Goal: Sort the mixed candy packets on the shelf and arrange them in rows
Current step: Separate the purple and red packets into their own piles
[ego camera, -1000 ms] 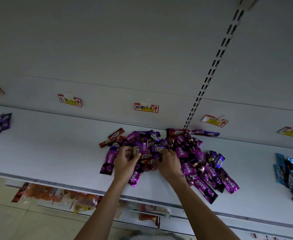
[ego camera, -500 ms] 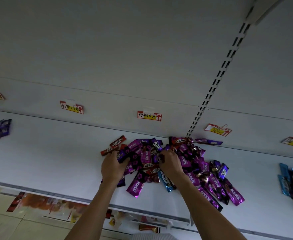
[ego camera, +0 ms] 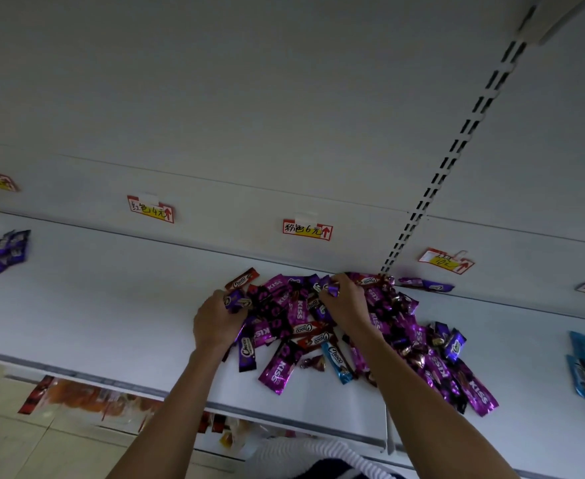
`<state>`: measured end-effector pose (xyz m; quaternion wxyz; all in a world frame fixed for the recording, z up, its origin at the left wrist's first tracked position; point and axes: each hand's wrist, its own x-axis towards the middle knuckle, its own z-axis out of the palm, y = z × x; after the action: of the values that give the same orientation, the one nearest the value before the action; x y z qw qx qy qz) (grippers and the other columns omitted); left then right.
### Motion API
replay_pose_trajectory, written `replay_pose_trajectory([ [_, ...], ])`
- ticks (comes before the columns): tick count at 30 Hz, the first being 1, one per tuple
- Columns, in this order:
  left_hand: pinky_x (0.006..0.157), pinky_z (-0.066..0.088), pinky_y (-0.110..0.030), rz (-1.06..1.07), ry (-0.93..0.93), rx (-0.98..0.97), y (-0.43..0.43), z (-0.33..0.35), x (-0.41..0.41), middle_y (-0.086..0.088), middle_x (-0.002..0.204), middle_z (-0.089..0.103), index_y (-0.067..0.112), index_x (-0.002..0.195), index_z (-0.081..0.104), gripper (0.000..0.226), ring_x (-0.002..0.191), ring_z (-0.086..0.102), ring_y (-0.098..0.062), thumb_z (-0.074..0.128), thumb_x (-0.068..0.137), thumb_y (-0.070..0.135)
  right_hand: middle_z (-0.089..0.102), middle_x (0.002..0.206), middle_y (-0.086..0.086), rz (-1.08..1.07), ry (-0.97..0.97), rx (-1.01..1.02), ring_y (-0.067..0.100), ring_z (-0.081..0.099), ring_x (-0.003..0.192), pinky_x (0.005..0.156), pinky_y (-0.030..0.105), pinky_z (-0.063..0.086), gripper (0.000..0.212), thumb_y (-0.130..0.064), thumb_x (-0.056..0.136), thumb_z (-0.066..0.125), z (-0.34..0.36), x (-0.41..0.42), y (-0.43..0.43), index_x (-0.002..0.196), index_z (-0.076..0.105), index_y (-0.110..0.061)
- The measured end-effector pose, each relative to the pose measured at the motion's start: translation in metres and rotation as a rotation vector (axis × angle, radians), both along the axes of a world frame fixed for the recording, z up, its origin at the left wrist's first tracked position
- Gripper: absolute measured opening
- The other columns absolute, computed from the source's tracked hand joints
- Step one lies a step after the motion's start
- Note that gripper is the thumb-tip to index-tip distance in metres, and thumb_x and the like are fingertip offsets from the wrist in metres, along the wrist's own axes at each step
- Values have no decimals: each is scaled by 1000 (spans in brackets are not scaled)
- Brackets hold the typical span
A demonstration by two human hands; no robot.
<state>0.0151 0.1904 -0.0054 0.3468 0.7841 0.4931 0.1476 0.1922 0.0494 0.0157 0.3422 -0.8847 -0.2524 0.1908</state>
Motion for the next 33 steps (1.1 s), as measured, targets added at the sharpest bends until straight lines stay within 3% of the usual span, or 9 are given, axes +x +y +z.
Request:
replay_pose_trajectory([
  [4, 72, 44, -28, -7, 45, -75, 3, 0, -7, -2, 98, 64, 10, 106, 55, 39, 91, 61, -23, 71, 79, 33, 59, 96, 8, 67, -153, -303, 23, 57, 80, 63, 32, 46, 35, -38, 89, 59, -4, -5, 12, 106, 52, -8],
  [7, 79, 49, -32, -12, 42, -82, 1, -4, -7, -7, 106, 65, 10, 113, 53, 46, 96, 62, -25, 72, 78, 34, 61, 101, 9, 88, -233, -345, 25, 60, 87, 63, 30, 43, 31, -36, 91, 57, -6, -10, 14, 107, 54, -10],
  [9, 80, 50, -35, -11, 45, -77, 1, -6, -7, -8, 107, 65, 10, 112, 55, 45, 96, 62, -26, 72, 78, 34, 64, 97, 8, 74, -217, -244, 24, 61, 84, 61, 28, 43, 26, -32, 90, 59, -7, -11, 16, 105, 58, -11],
  [13, 82, 49, -31, 18, 27, -97, 4, -8, -5, -8, 105, 66, 10, 110, 59, 38, 96, 62, -26, 70, 80, 32, 57, 74, -1, -93, 95, 147, 10, 51, 61, 50, 18, 39, 16, -25, 87, 63, 0, -5, 12, 90, 57, -11],
  [15, 74, 46, -27, 38, -22, -100, 4, -7, -5, -9, 102, 67, 9, 107, 60, 29, 90, 62, -24, 64, 86, 29, 49, 62, -2, -165, 212, 223, 9, 40, 51, 41, 13, 33, 15, -21, 88, 59, 5, 0, 6, 78, 52, -13],
  [18, 56, 37, -16, 58, -135, -109, 7, -3, -6, -7, 96, 65, 10, 107, 57, 19, 77, 58, -16, 54, 93, 23, 41, 55, -2, -230, 295, 266, 11, 32, 48, 45, 22, 27, 19, -15, 89, 54, 12, 9, -1, 72, 46, -14],
  [22, 72, 45, -22, -146, 4, -87, 18, -8, -10, -5, 116, 62, 21, 128, 50, 37, 94, 60, -18, 54, 91, 19, 55, 75, 2, -60, 158, 92, 11, 48, 58, 49, 21, 36, 5, -8, 88, 54, 13, 11, -6, 90, 51, -12],
  [27, 85, 48, -31, -273, 112, -34, 18, -1, -6, -1, 131, 55, 33, 136, 44, 45, 109, 57, -21, 52, 92, 26, 63, 97, 8, 174, -147, -366, 25, 63, 82, 59, 29, 46, 17, -22, 90, 55, -2, -3, -6, 106, 55, -13],
  [33, 85, 51, -33, -231, 36, -64, 17, -2, -8, -3, 126, 60, 30, 129, 53, 43, 104, 61, -20, 60, 88, 22, 61, 84, 7, 132, -101, -368, 23, 59, 72, 47, 21, 36, 7, -11, 85, 60, 1, -4, -1, 92, 62, -10],
])
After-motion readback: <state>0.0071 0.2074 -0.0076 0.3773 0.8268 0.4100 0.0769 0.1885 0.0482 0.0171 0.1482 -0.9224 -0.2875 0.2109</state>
